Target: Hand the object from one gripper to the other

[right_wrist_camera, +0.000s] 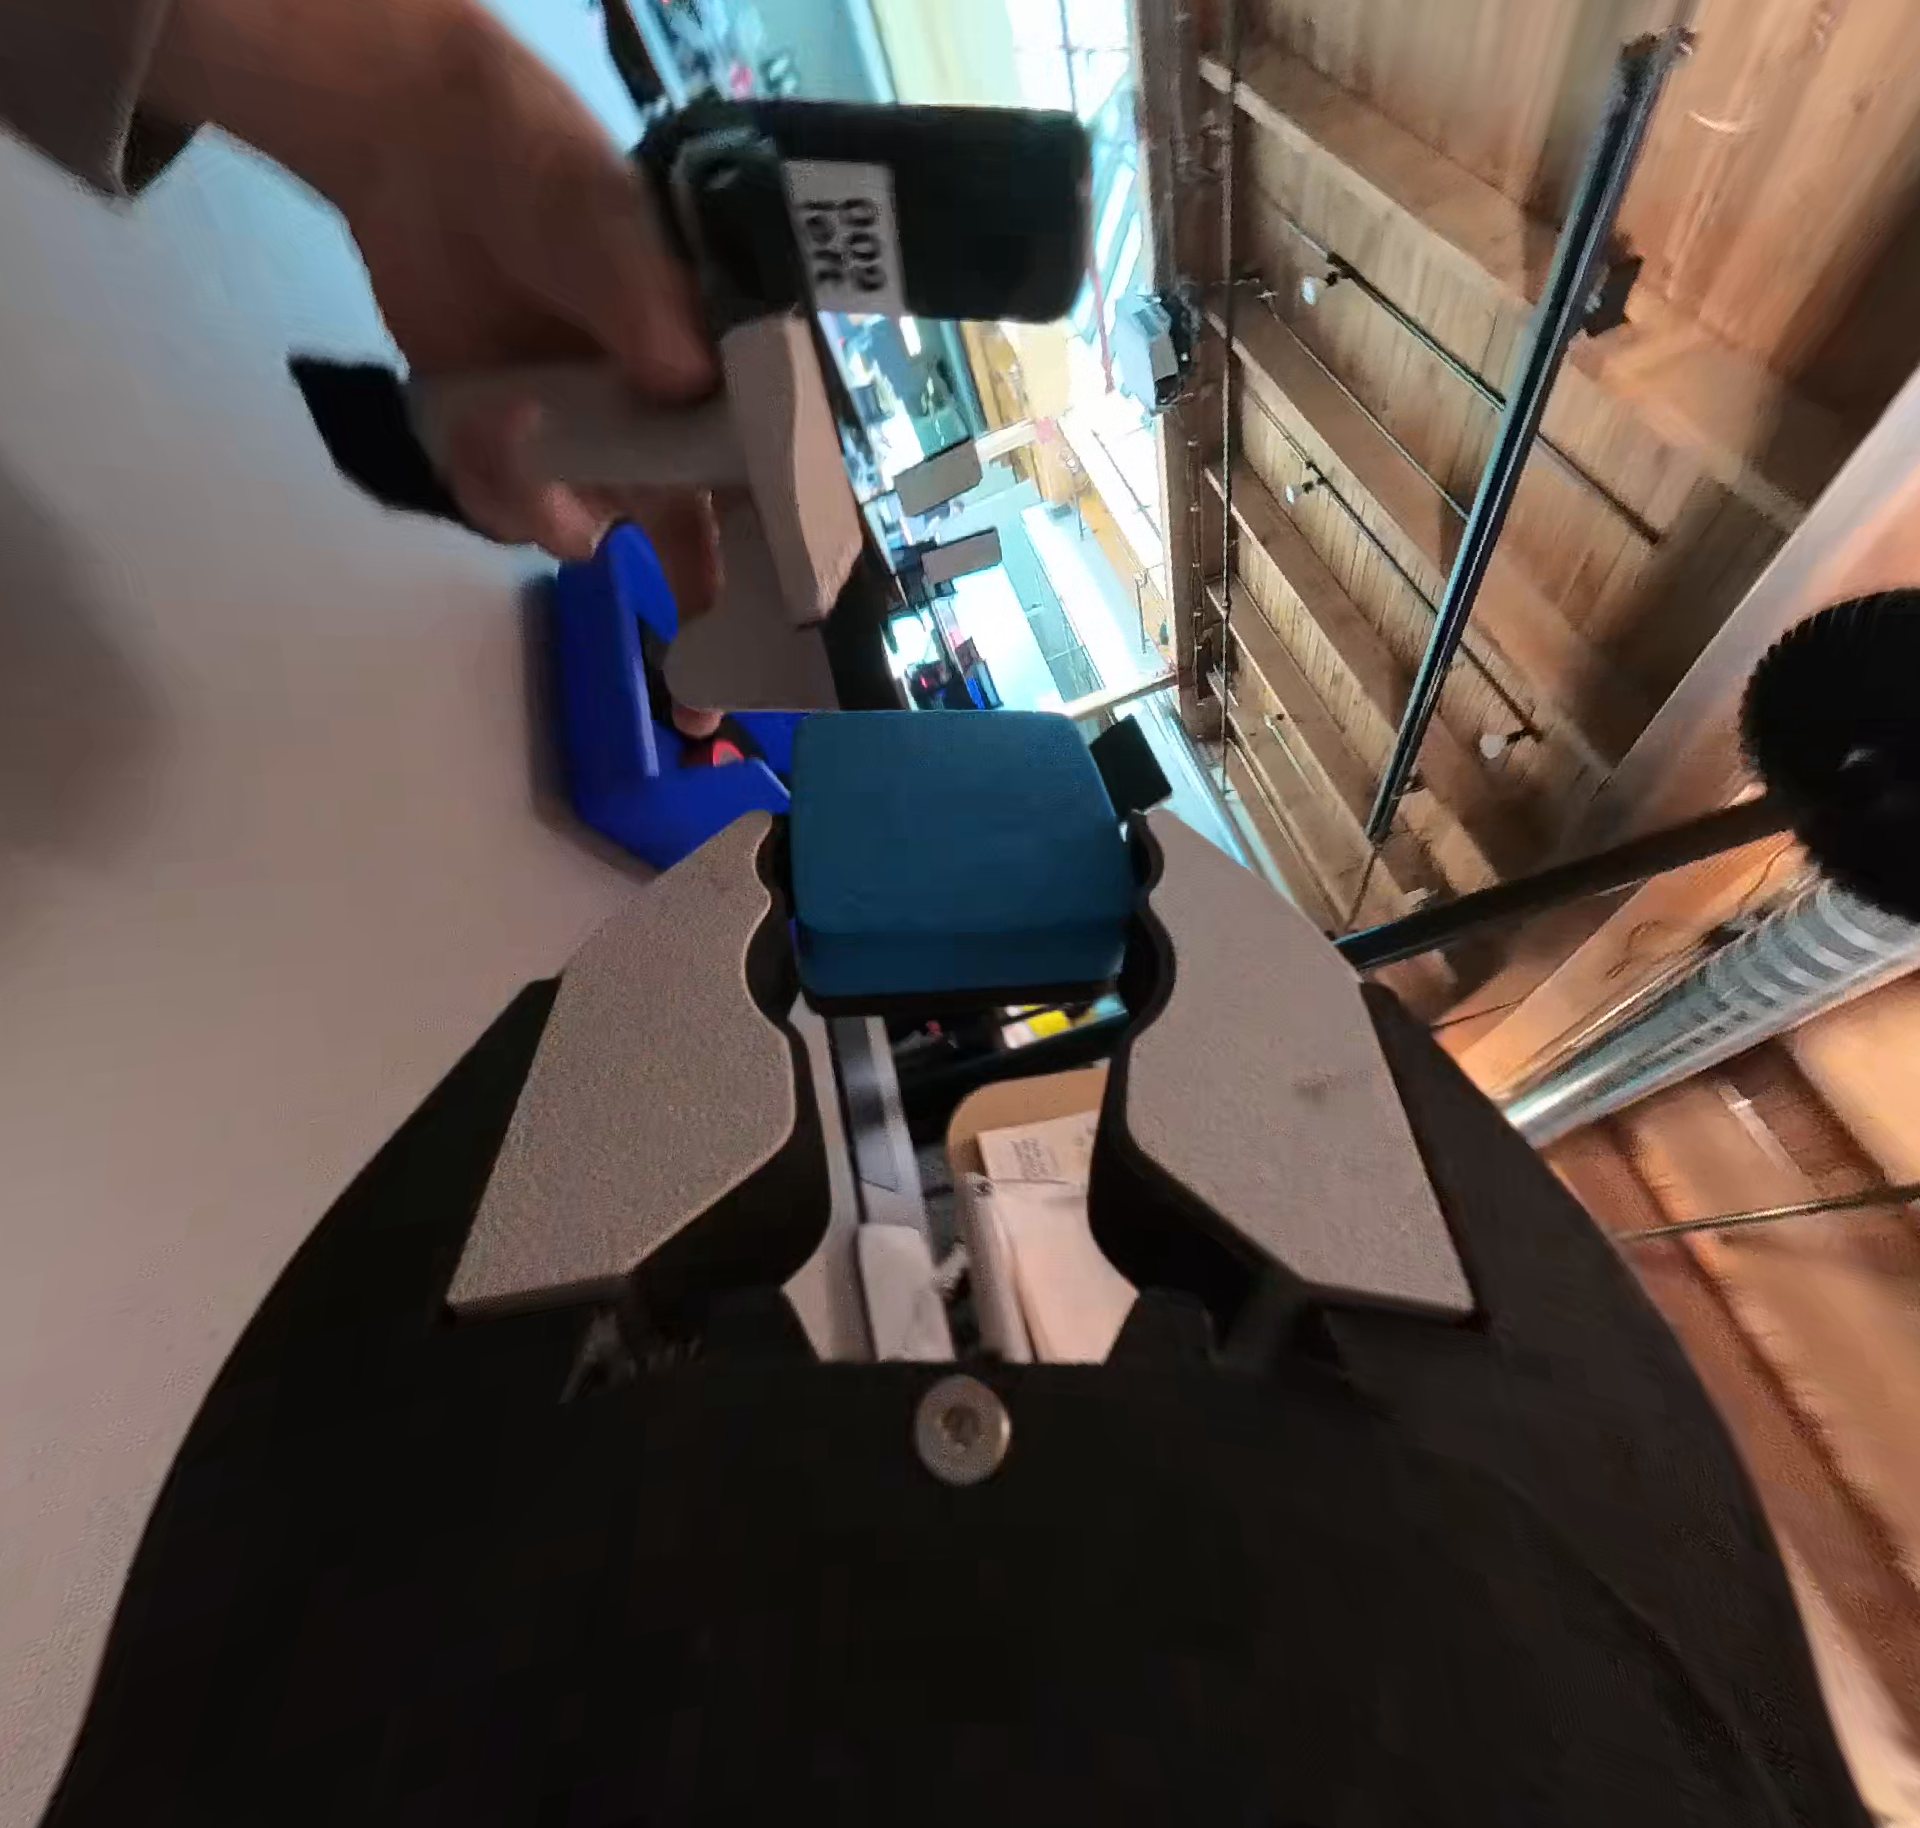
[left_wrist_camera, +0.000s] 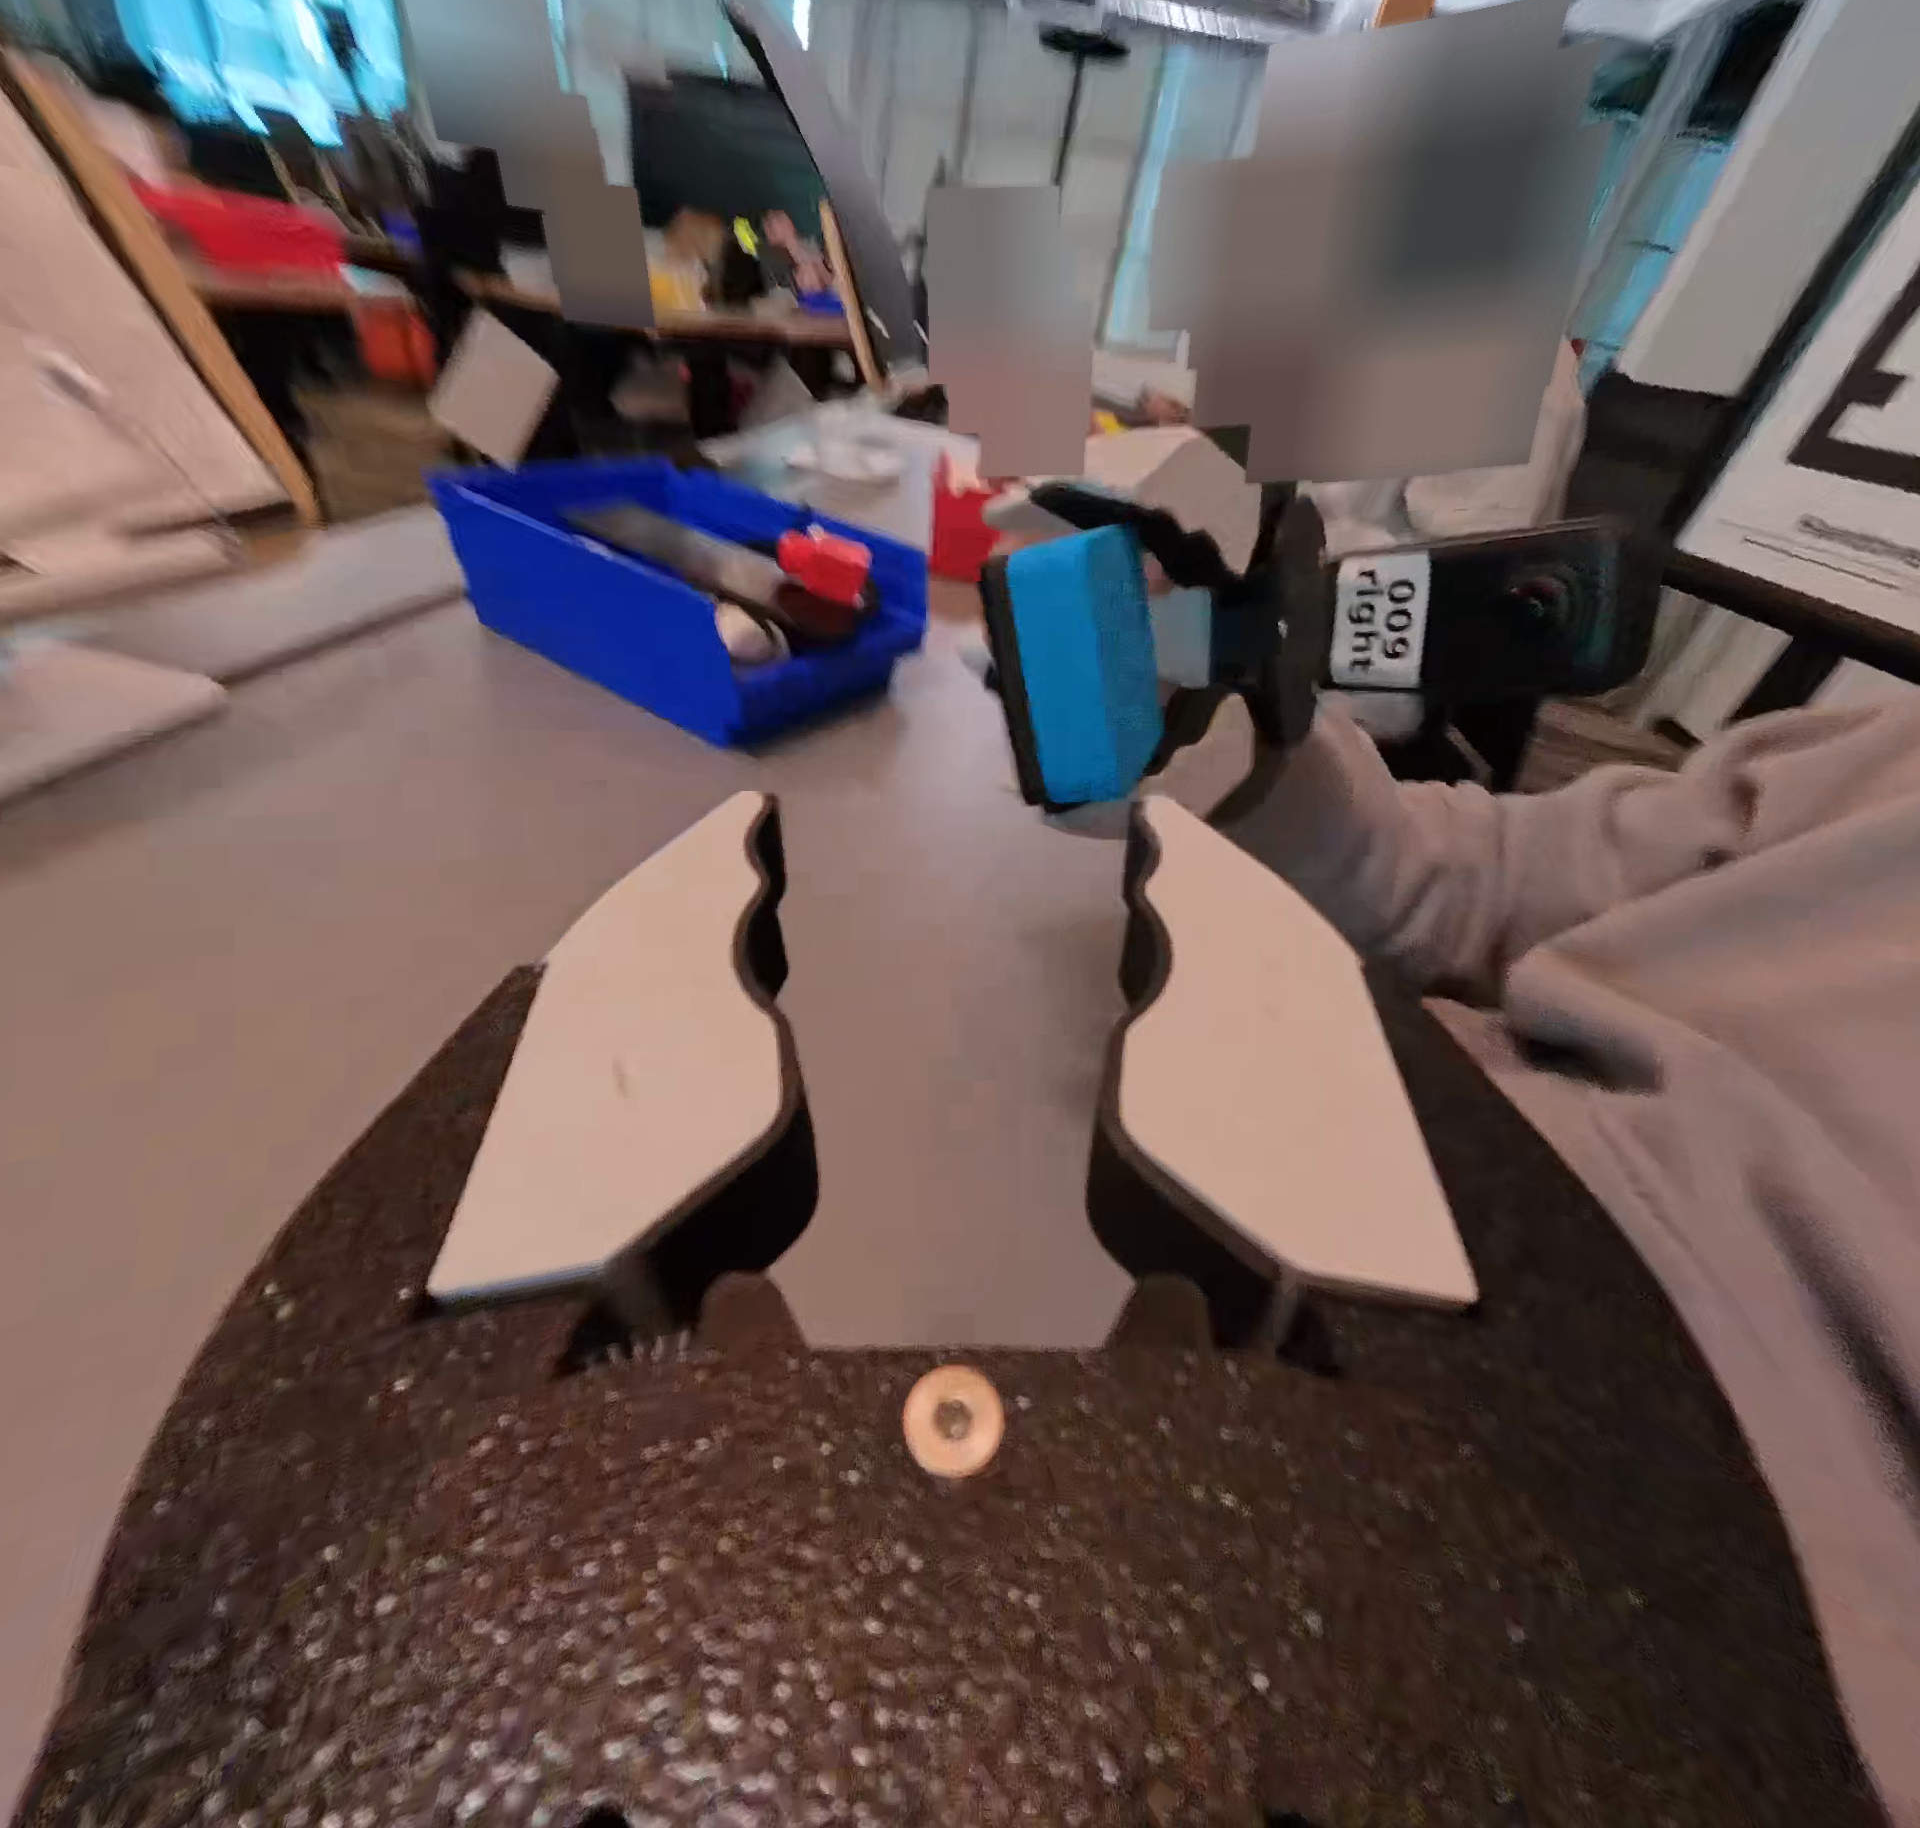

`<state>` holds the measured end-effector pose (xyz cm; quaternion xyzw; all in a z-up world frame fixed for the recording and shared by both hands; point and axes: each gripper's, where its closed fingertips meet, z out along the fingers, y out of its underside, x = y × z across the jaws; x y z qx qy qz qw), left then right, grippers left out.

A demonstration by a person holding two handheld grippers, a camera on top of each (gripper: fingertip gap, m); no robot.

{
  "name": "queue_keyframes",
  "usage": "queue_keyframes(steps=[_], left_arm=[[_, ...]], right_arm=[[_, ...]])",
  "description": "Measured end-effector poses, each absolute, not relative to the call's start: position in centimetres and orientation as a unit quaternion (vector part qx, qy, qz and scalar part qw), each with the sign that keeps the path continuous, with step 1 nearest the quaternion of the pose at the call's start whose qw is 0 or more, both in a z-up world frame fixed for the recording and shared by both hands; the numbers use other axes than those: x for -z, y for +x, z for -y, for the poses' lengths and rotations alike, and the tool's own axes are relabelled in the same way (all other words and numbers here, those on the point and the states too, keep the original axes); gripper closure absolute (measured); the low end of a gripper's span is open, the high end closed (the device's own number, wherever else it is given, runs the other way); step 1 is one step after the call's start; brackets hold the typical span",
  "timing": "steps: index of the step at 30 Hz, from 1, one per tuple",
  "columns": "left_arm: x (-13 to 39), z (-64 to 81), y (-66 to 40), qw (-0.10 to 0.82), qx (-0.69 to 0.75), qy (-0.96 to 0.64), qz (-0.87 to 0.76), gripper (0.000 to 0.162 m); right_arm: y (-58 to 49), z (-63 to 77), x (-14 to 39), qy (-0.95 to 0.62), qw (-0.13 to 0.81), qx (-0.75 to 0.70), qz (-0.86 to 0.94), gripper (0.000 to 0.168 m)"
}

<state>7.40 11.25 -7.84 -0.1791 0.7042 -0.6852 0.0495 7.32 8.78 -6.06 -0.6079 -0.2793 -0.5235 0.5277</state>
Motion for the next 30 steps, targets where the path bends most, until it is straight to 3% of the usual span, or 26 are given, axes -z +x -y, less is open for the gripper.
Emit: queue_keyframes(steps=[1,6,11,17,22,25,27,28,30], left_arm=[[8.4,-10.6,6.9,0.028,0.673,-0.174,-0.718,0.095],[10.5,-8.5,6.1,0.013,0.635,-0.153,-0.757,0.098],[11.0,-7.1,5.5,-0.052,0.646,-0.147,-0.747,0.133],[10.8,-6.9,5.3,-0.095,0.674,-0.133,-0.721,0.139],[9.1,-9.0,6.9,0.063,0.700,-0.089,-0.706,0.139],[8.4,-10.2,7.1,0.222,0.672,-0.007,-0.707,0.139],[8.0,-10.4,6.5,0.300,0.649,0.057,-0.697,0.139],[8.0,-10.4,6.4,0.325,0.637,0.078,-0.695,0.139],[8.3,-10.3,6.4,0.362,0.615,0.108,-0.692,0.139]], right_arm=[[7.4,-8.8,6.3,-0.606,0.512,0.536,0.289,0.107],[6.6,-9.9,8.0,-0.614,0.523,0.499,0.316,0.107],[6.4,-10.5,8.9,-0.622,0.503,0.500,0.331,0.107],[6.3,-10.3,8.9,-0.653,0.555,0.431,0.282,0.106],[6.8,-9.7,6.7,-0.692,0.700,0.158,0.077,0.076],[5.8,-10.2,8.2,-0.715,0.692,-0.094,-0.038,0.071],[3.7,-10.5,8.6,-0.700,0.665,-0.255,-0.057,0.076],[3.1,-10.6,8.2,-0.676,0.666,-0.309,-0.063,0.086],[3.0,-10.8,7.8,-0.641,0.663,-0.376,-0.089,0.089]])
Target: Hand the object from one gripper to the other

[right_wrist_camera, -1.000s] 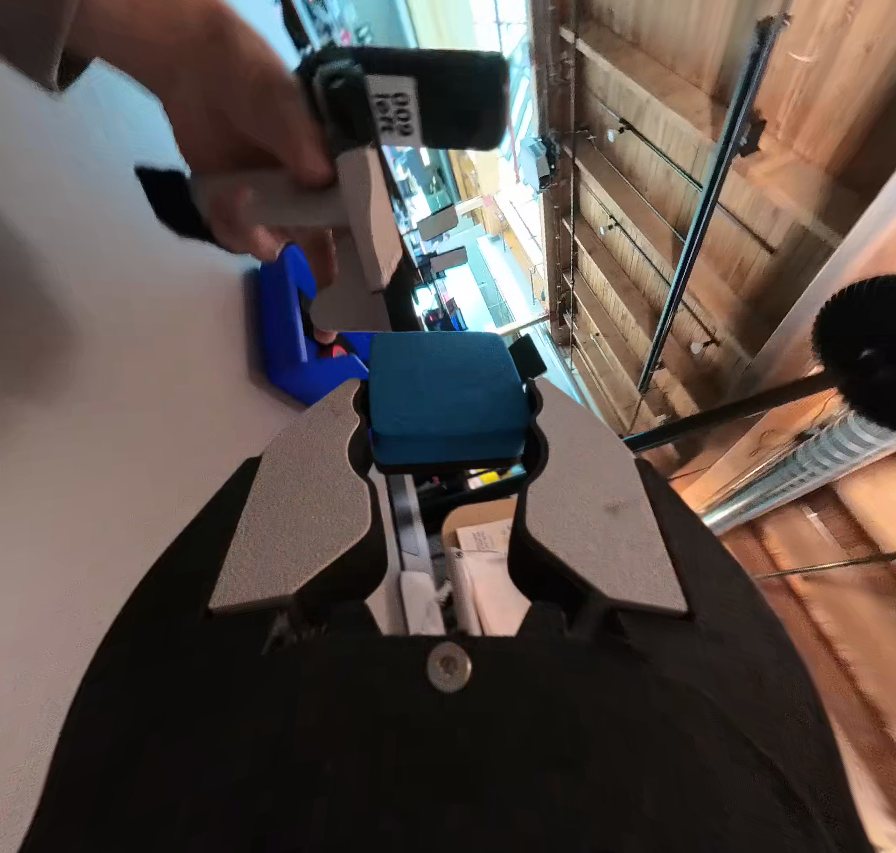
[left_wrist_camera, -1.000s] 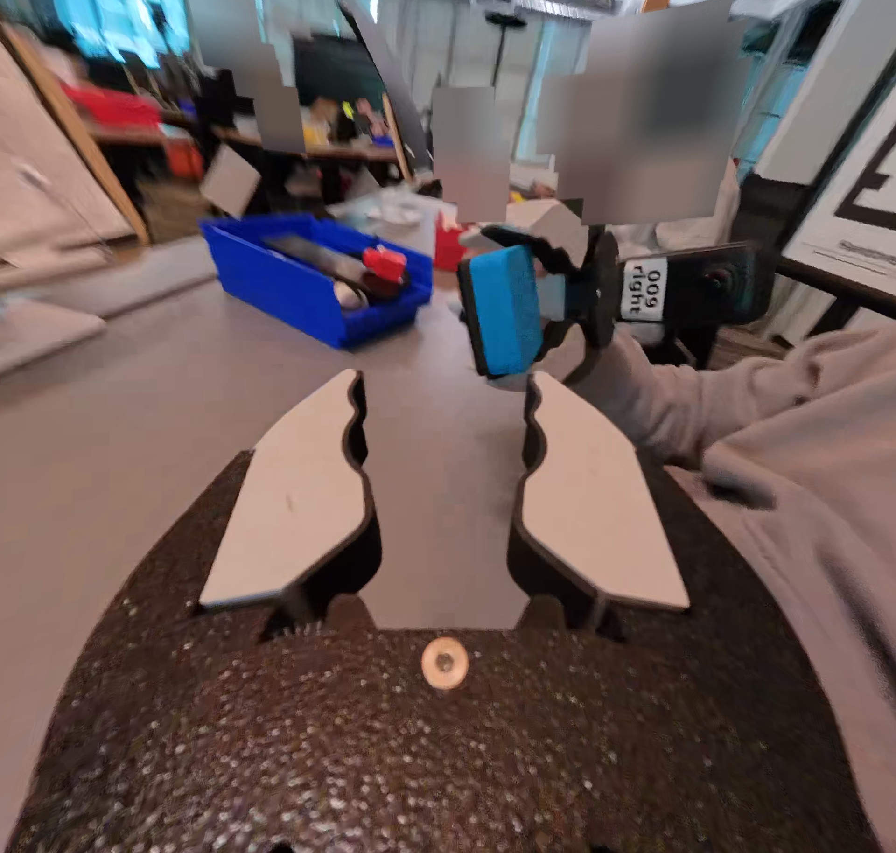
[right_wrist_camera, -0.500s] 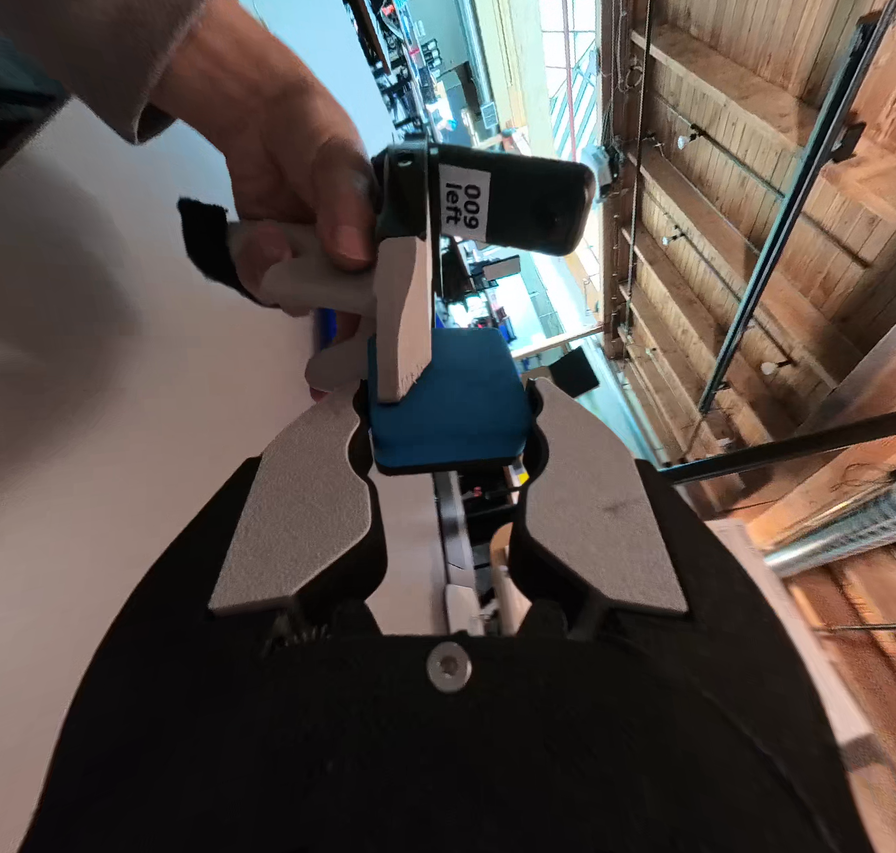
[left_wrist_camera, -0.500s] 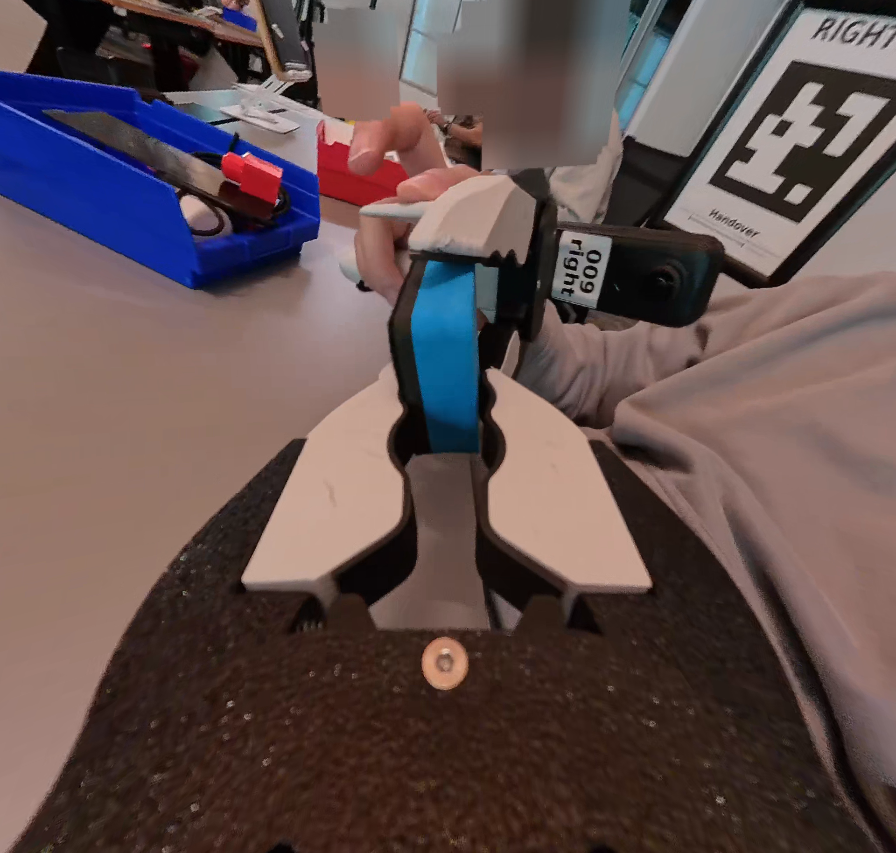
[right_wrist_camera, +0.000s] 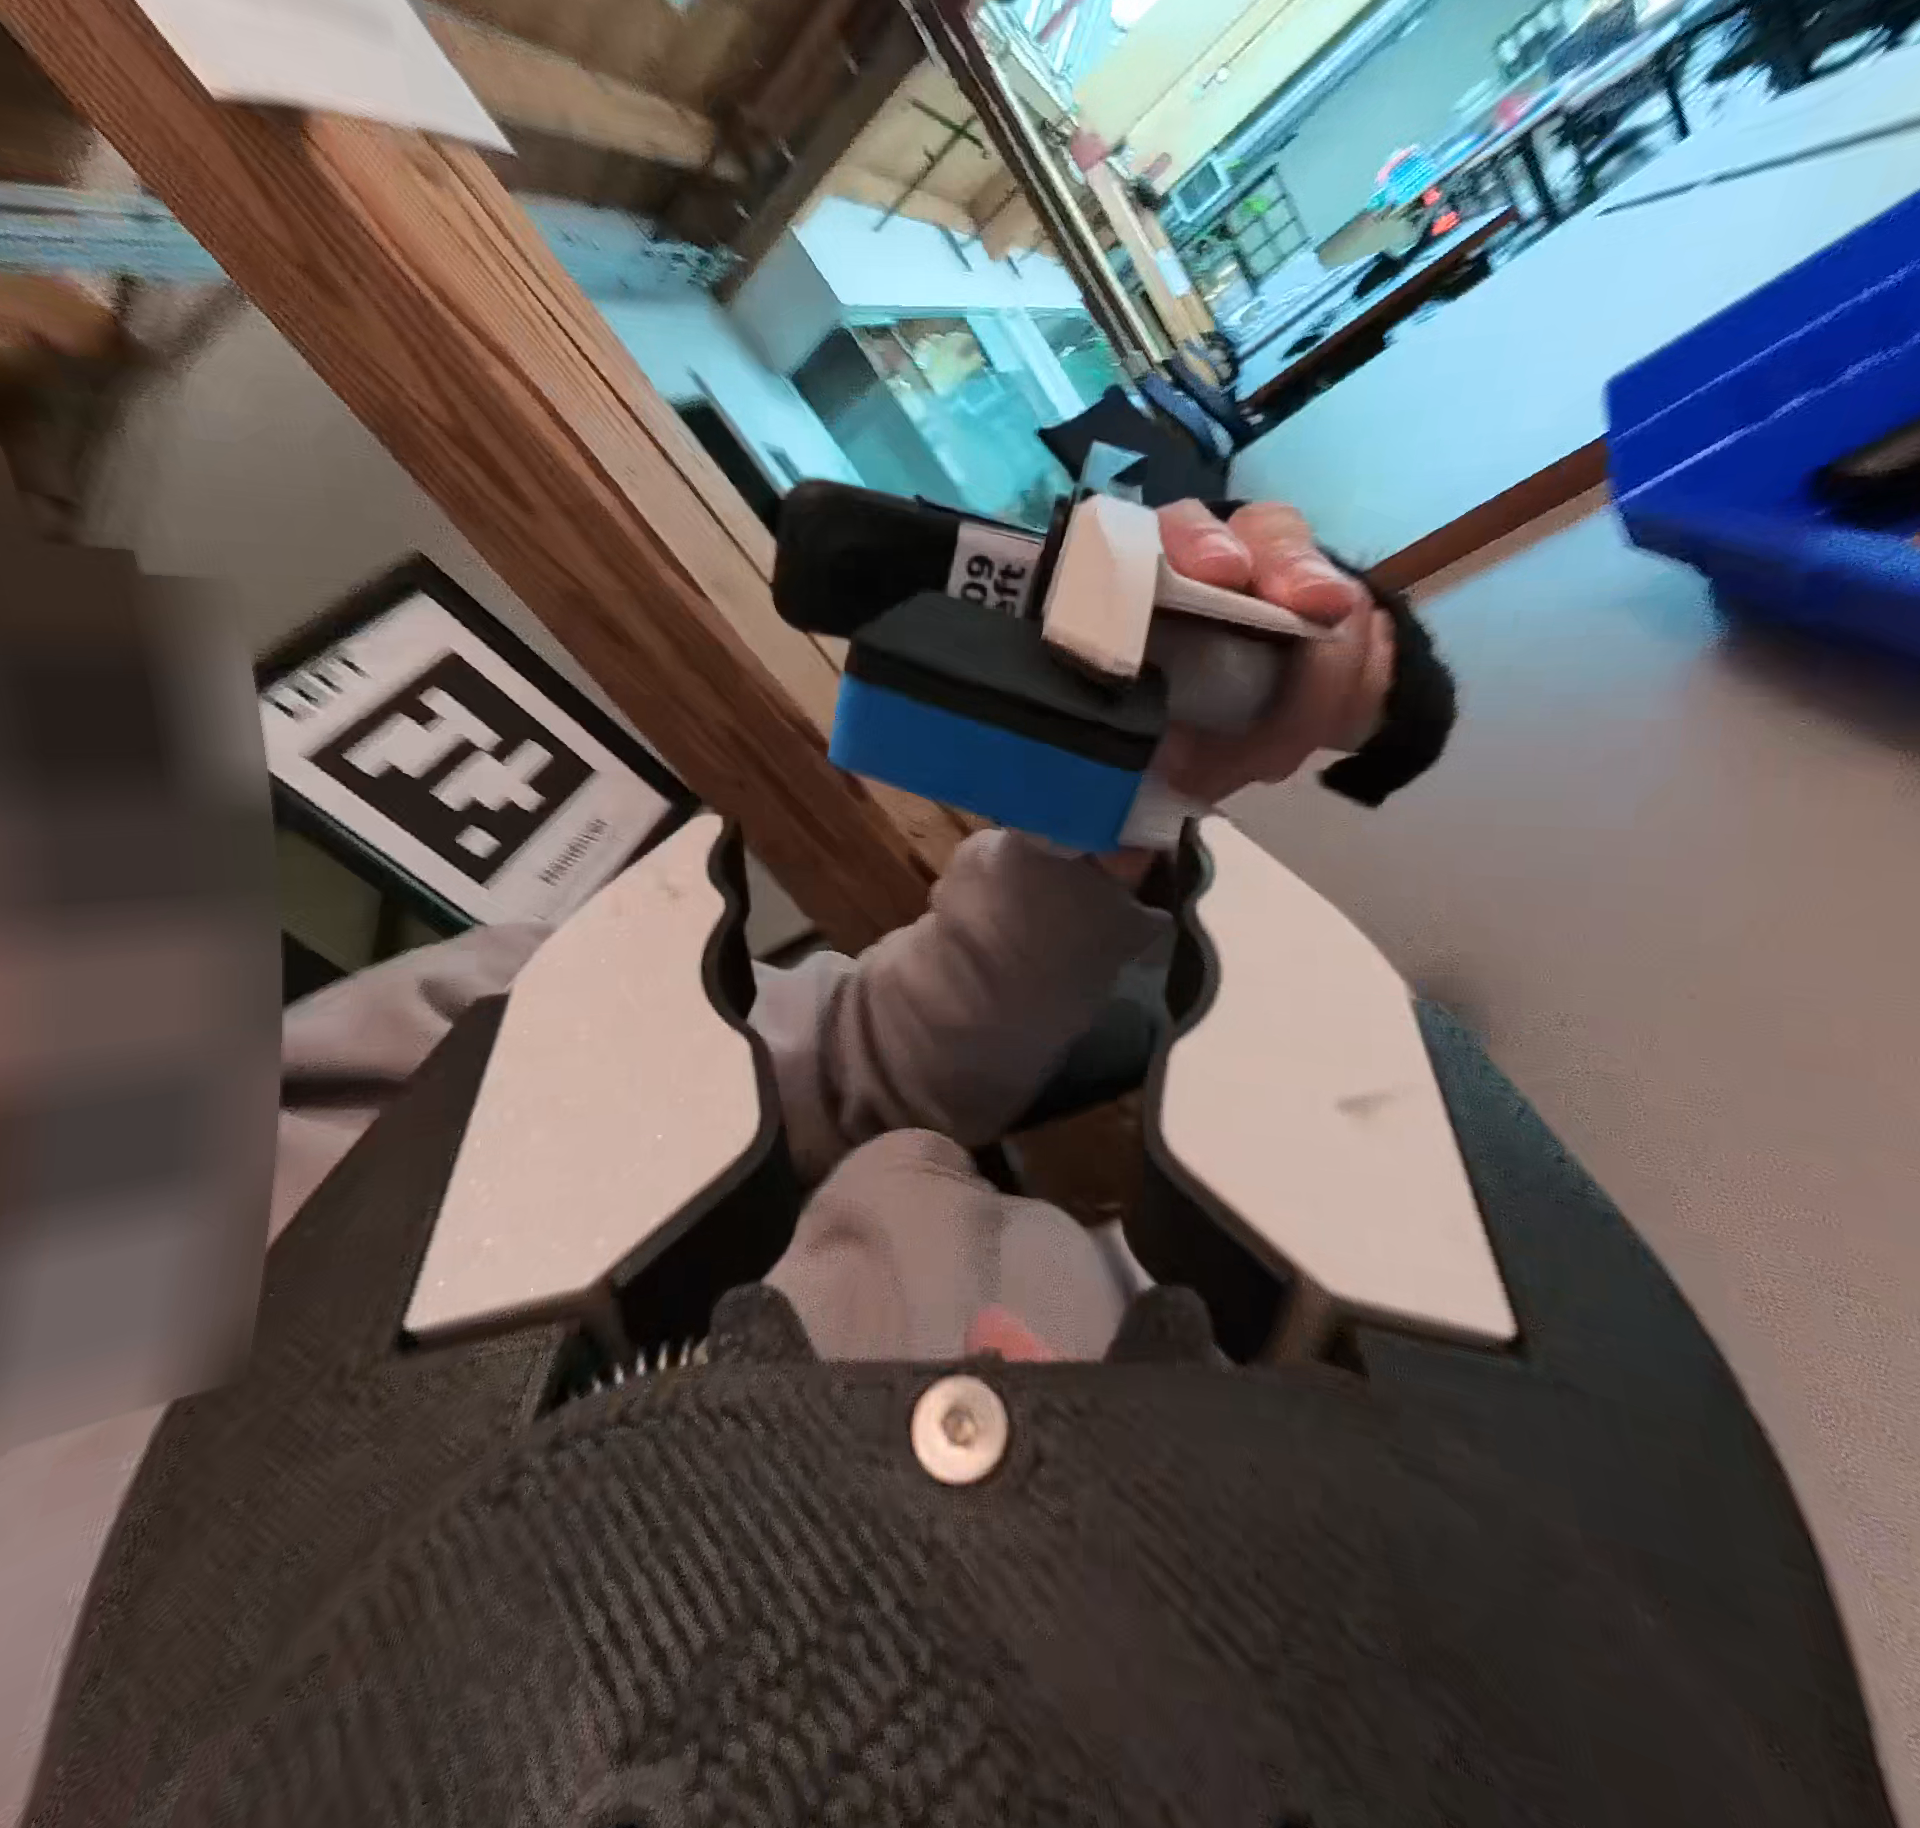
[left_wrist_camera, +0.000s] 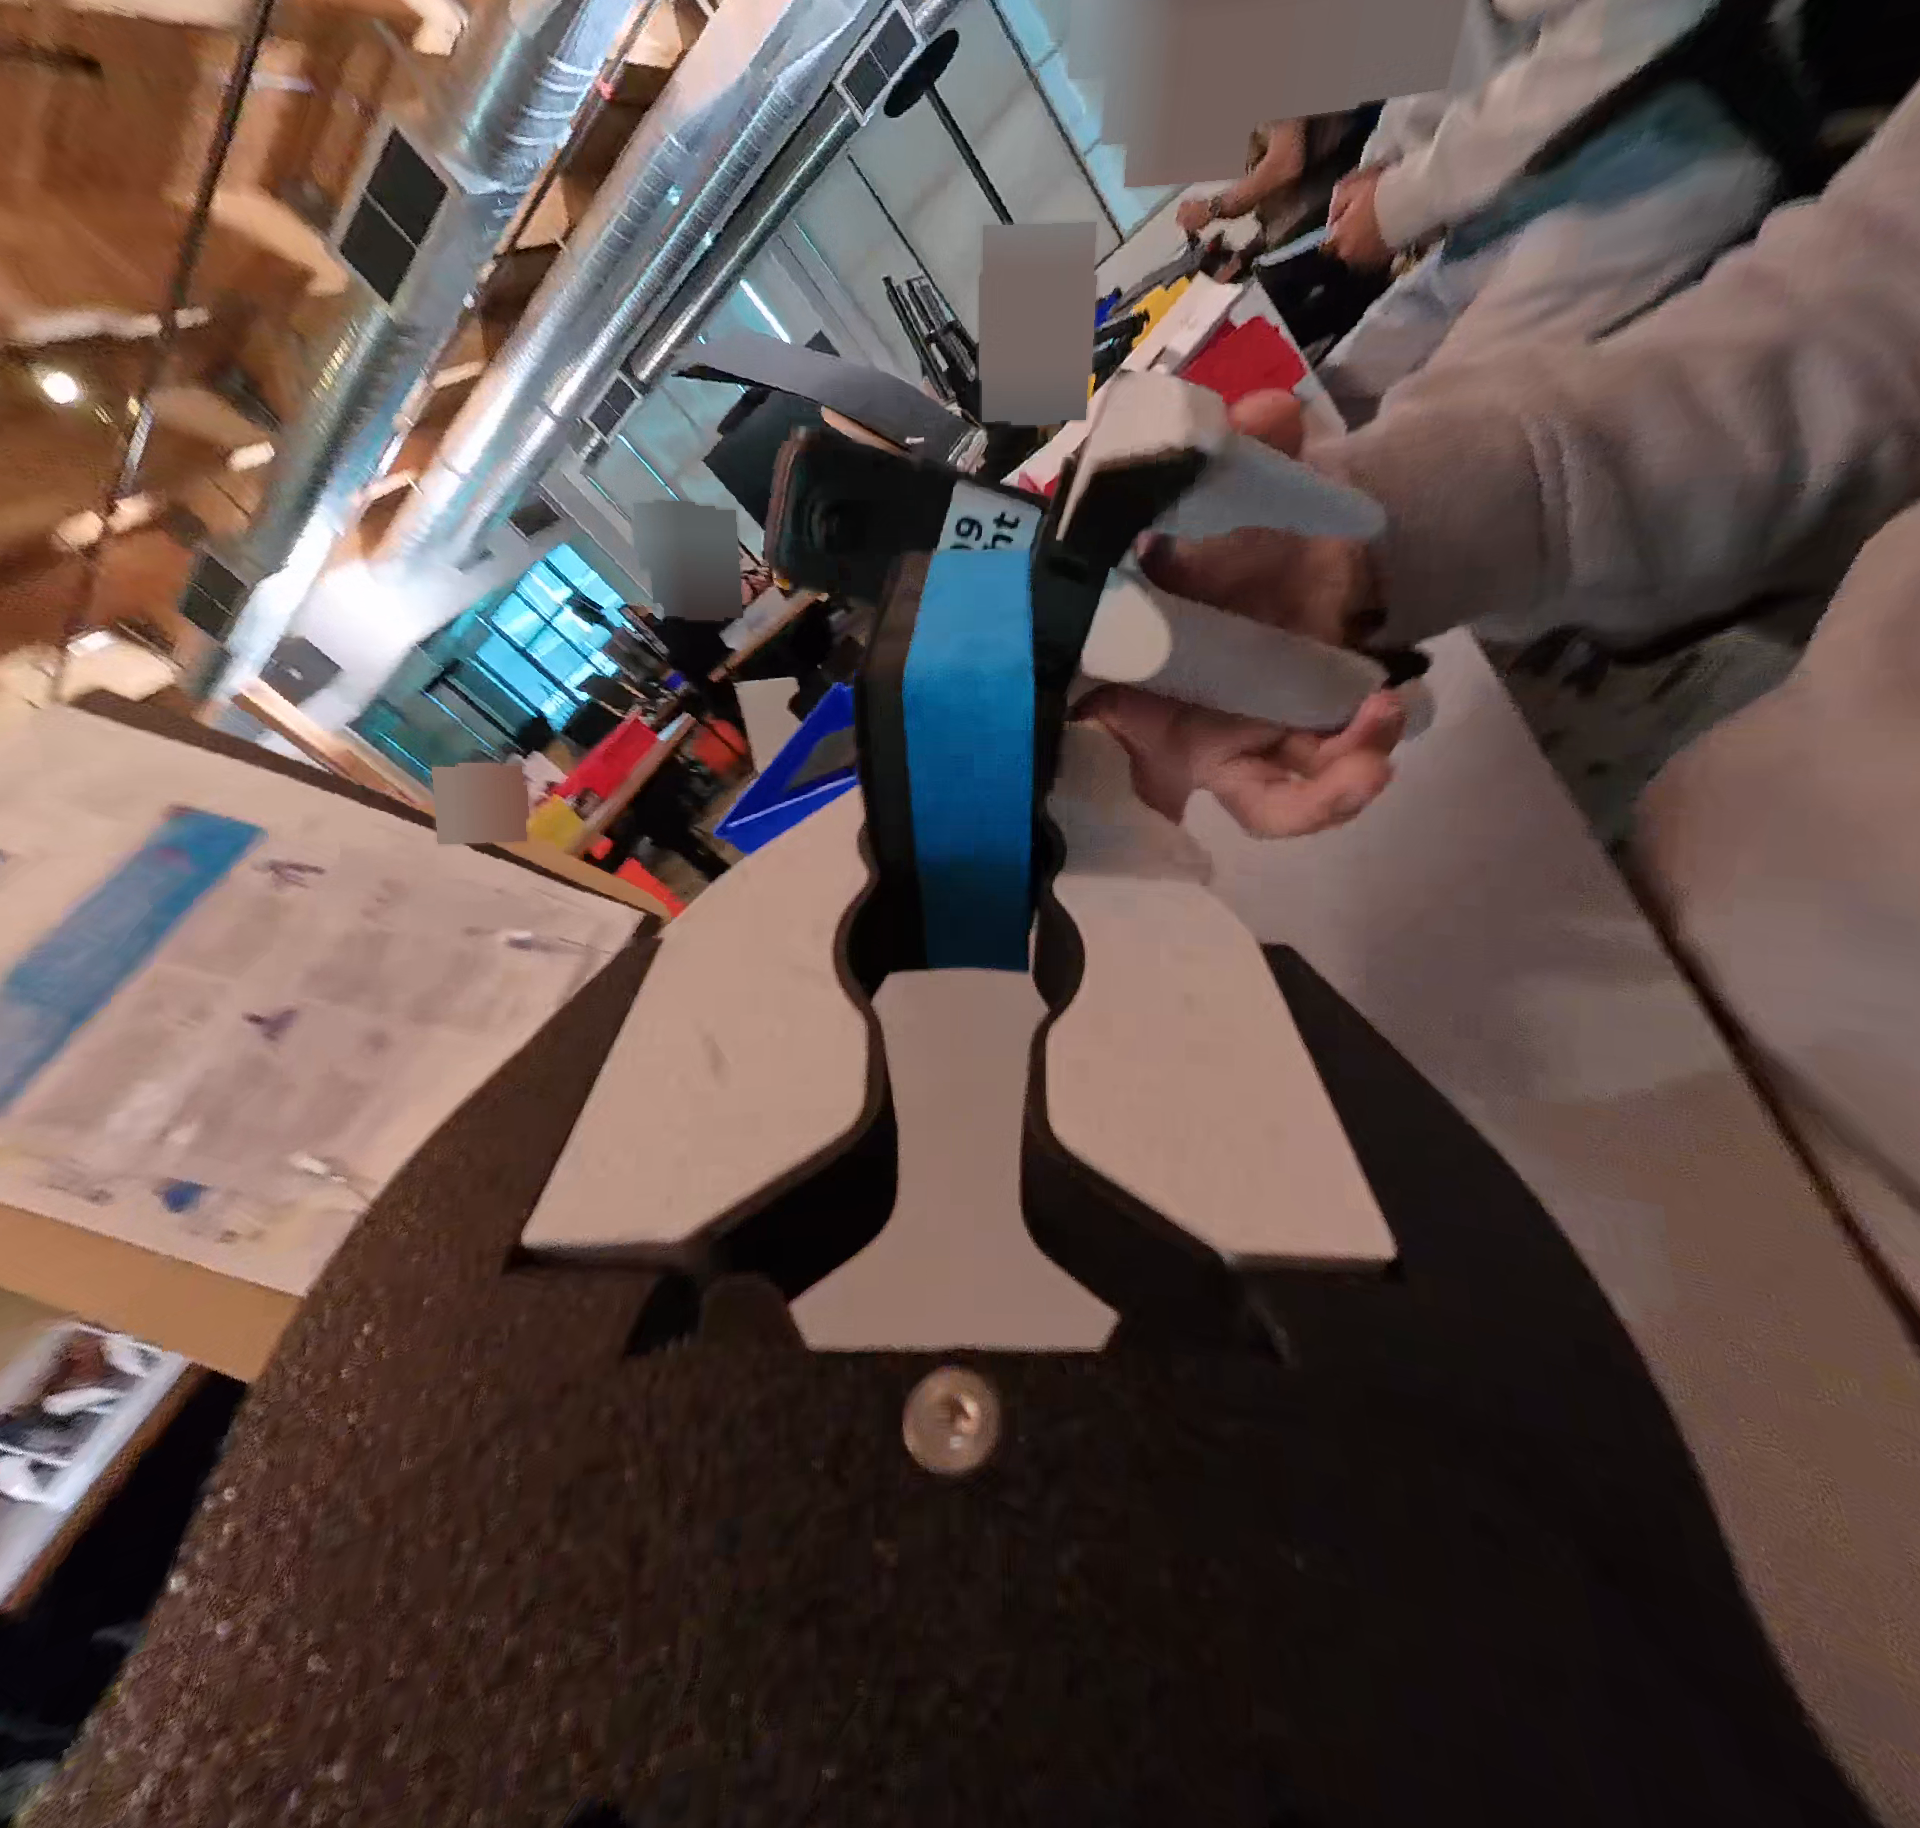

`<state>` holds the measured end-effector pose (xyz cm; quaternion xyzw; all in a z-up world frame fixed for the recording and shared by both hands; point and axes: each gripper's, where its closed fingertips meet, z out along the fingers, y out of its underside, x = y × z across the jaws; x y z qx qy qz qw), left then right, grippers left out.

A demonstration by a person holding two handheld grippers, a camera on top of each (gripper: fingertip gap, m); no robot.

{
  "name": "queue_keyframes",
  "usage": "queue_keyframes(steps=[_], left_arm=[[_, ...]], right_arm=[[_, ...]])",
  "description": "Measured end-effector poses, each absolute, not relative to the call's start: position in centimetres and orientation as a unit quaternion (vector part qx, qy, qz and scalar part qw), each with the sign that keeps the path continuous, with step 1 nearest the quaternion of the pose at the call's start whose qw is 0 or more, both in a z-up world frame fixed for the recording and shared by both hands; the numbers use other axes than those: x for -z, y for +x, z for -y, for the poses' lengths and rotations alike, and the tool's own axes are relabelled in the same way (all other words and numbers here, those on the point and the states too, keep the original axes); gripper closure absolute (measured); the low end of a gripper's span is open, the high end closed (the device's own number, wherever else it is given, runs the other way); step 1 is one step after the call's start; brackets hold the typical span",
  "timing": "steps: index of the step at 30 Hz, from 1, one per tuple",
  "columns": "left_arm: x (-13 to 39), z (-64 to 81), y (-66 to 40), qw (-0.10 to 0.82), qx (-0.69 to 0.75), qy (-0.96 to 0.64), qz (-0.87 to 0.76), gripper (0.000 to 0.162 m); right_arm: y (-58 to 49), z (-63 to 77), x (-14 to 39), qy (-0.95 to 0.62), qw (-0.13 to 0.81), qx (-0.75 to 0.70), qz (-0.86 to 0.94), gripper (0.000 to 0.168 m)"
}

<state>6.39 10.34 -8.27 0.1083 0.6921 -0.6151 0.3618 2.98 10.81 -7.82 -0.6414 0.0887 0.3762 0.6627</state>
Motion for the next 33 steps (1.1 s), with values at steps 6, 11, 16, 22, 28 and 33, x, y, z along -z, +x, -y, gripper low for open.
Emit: queue_keyframes(steps=[6,11,16,22,28,33], left_arm=[[9.6,-9.6,6.5,0.387,0.572,0.143,-0.709,0.139],[10.2,-8.9,6.5,0.394,0.553,0.158,-0.717,0.139],[10.8,-9.5,7.5,0.401,0.534,0.123,-0.734,0.136],[11.5,-11.8,10.4,0.344,0.531,-0.060,-0.772,0.102],[11.0,-9.2,11.7,0.209,0.600,-0.257,-0.728,0.091],[13.1,-8.5,12.3,0.226,0.556,-0.268,-0.754,0.089]], right_arm=[[2.9,-11.1,8.3,-0.625,0.649,-0.422,-0.102,0.096],[3.0,-11.4,9.0,-0.634,0.646,-0.411,-0.108,0.107],[3.9,-11.9,10.1,-0.689,0.655,-0.300,-0.082,0.108],[11.8,-9.5,11.5,-0.786,0.585,0.191,-0.059,0.108],[14.5,-7.9,11.6,-0.758,0.359,0.539,0.082,0.108],[12.9,-9.5,12.5,-0.741,0.298,0.581,0.156,0.108]])
